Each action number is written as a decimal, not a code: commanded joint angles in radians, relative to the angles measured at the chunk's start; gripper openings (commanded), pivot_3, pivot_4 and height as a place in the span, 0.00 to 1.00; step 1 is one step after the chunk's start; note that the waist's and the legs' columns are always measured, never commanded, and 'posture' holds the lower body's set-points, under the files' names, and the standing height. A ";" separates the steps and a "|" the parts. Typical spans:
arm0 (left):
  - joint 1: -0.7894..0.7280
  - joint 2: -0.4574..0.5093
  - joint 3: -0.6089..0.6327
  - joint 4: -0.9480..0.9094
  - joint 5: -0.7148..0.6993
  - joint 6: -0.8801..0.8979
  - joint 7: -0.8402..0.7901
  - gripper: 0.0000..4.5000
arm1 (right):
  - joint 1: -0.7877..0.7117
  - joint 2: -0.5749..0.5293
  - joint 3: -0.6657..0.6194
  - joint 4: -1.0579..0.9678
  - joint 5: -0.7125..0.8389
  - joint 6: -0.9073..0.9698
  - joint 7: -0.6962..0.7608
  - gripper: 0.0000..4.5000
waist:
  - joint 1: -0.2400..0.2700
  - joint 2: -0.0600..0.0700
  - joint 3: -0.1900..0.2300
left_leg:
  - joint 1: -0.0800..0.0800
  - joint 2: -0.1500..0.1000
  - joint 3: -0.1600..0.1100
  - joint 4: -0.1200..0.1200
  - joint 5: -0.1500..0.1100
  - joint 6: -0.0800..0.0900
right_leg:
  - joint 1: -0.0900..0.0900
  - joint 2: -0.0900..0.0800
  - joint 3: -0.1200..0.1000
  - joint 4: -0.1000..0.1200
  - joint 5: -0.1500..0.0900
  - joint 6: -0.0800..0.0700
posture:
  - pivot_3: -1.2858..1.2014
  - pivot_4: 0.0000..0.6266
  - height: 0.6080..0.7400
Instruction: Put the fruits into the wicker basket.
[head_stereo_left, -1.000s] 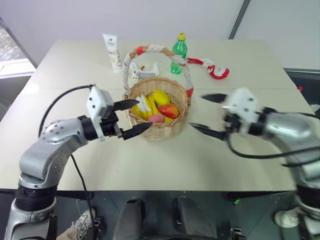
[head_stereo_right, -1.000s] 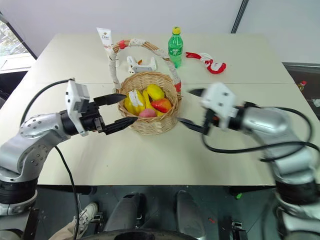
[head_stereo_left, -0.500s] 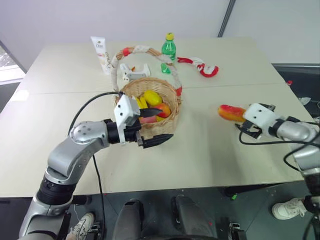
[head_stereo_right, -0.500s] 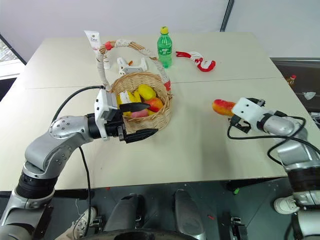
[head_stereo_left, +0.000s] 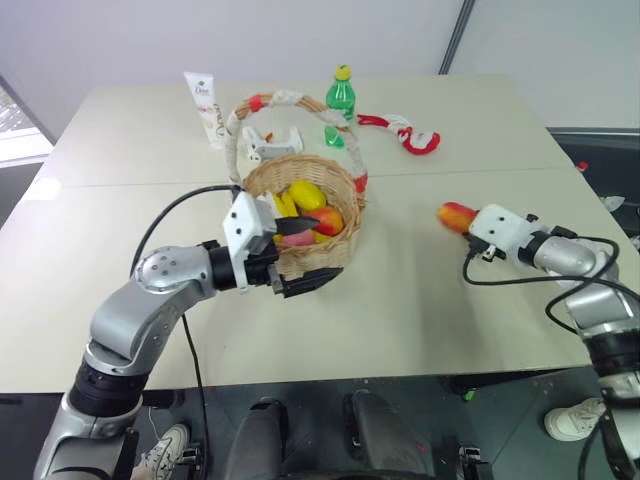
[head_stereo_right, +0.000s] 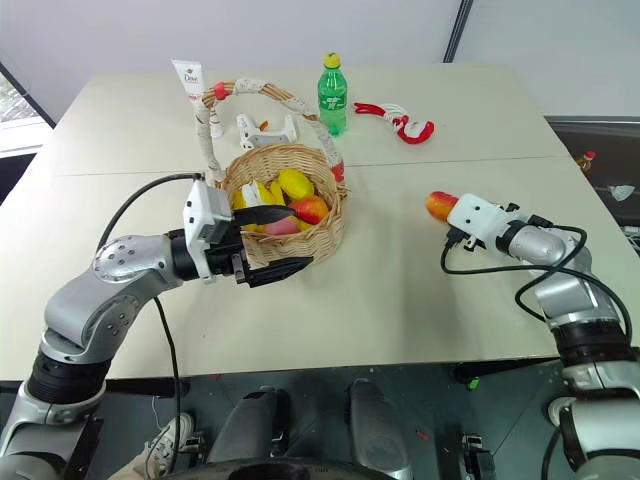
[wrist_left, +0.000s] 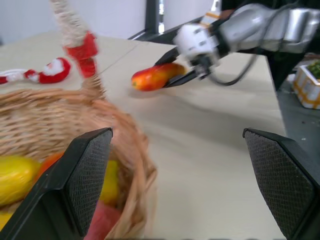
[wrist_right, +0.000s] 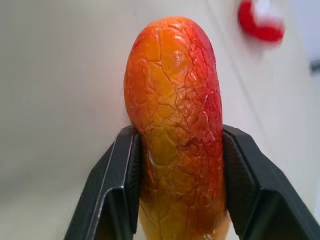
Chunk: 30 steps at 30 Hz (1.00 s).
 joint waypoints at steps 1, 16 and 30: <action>0.038 0.058 0.130 0.053 0.002 -0.043 -0.015 1.00 | 0.028 -0.041 -0.094 -0.365 0.261 0.158 0.163 0.36 | -0.002 0.001 0.000 | 0.000 0.000 -0.001 0.000 0.000 0.000 | 0.000 0.000 0.000 0.000 0.000 0.000 | 0.52 0.24 1.00; 0.139 0.094 0.252 0.011 -0.032 -0.059 0.029 1.00 | -0.402 0.392 0.348 -0.321 0.097 0.314 0.000 0.36 | 0.008 0.000 0.000 | -0.005 0.005 -0.002 0.000 0.001 -0.001 | -0.004 0.000 -0.003 0.000 0.000 -0.001 | 0.52 0.24 1.00; 0.133 0.052 0.209 -0.015 -0.061 -0.051 0.060 1.00 | -0.156 0.288 -0.077 -0.654 0.582 0.603 0.139 1.00 | 0.028 -0.001 0.000 | -0.004 0.000 -0.004 0.000 0.000 -0.001 | -0.002 -0.008 -0.007 -0.001 0.001 0.000 | 0.52 0.24 1.00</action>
